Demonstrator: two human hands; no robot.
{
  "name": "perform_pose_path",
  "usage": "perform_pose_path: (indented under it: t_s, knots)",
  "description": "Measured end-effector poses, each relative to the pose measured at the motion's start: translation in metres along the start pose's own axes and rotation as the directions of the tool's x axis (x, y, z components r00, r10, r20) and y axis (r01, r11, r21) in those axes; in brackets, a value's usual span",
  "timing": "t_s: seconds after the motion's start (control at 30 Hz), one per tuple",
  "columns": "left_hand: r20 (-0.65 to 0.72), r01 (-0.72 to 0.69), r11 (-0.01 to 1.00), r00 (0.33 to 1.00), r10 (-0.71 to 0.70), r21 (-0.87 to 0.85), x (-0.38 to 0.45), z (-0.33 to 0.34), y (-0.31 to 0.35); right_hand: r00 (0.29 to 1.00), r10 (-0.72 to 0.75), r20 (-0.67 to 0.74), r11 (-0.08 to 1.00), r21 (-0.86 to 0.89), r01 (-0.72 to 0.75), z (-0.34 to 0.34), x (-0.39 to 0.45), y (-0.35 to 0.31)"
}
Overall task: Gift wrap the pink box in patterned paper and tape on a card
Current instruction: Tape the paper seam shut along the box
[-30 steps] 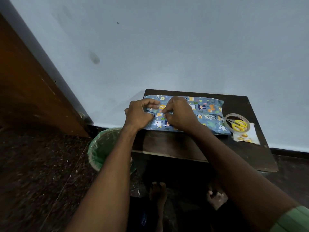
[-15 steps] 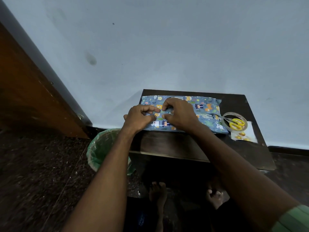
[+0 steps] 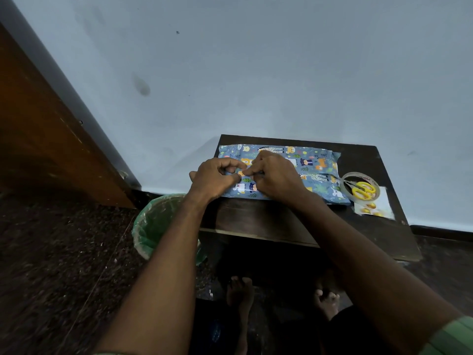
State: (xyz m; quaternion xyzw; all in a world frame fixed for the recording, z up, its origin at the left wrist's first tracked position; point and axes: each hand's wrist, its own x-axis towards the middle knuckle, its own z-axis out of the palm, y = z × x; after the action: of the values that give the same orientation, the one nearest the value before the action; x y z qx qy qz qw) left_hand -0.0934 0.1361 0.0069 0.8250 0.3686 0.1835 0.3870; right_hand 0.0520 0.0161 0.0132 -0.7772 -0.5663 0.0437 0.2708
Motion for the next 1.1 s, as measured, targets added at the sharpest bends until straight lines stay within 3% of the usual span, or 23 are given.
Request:
perform_pose_path:
  t_s: [0.17,0.43,0.63,0.77,0.83,0.9,1.0,1.1]
  knots:
    - [-0.064,-0.017,0.987,0.998,0.028,0.158,0.002,0.001,0.003,1.0,0.004,-0.002,1.0,0.011,-0.004,-0.002,0.0,-0.005]
    - [-0.062,0.069,0.972,0.996,-0.057,0.223,0.006,0.001,0.004,1.0,0.0,-0.03,0.999,-0.036,-0.002,-0.001,-0.002,-0.007]
    - [-0.082,0.06,0.967,0.996,-0.041,0.247,0.008,0.001,0.001,0.998,-0.057,-0.001,0.995,-0.082,0.057,0.003,-0.005,-0.006]
    - [-0.09,0.071,0.963,0.995,-0.049,0.26,0.008,0.002,0.003,0.997,0.006,0.077,1.0,-0.026,-0.004,-0.004,-0.008,-0.009]
    - [-0.094,0.08,0.961,0.994,-0.057,0.264,0.009,0.001,0.004,0.997,0.068,0.048,0.996,0.054,-0.071,-0.007,-0.011,-0.009]
    - [-0.095,0.056,0.963,0.995,-0.032,0.264,0.007,0.002,0.008,0.997,0.077,-0.008,0.993,0.091,-0.076,-0.007,-0.015,-0.008]
    - [-0.098,-0.036,0.963,0.993,0.064,0.268,0.003,0.008,0.016,0.998,0.012,0.055,0.999,0.028,-0.014,-0.003,-0.02,-0.01]
    - [-0.081,-0.144,0.954,0.982,0.17,0.261,0.001,0.022,0.028,0.997,0.078,-0.001,0.987,0.141,-0.077,-0.012,-0.02,-0.008]
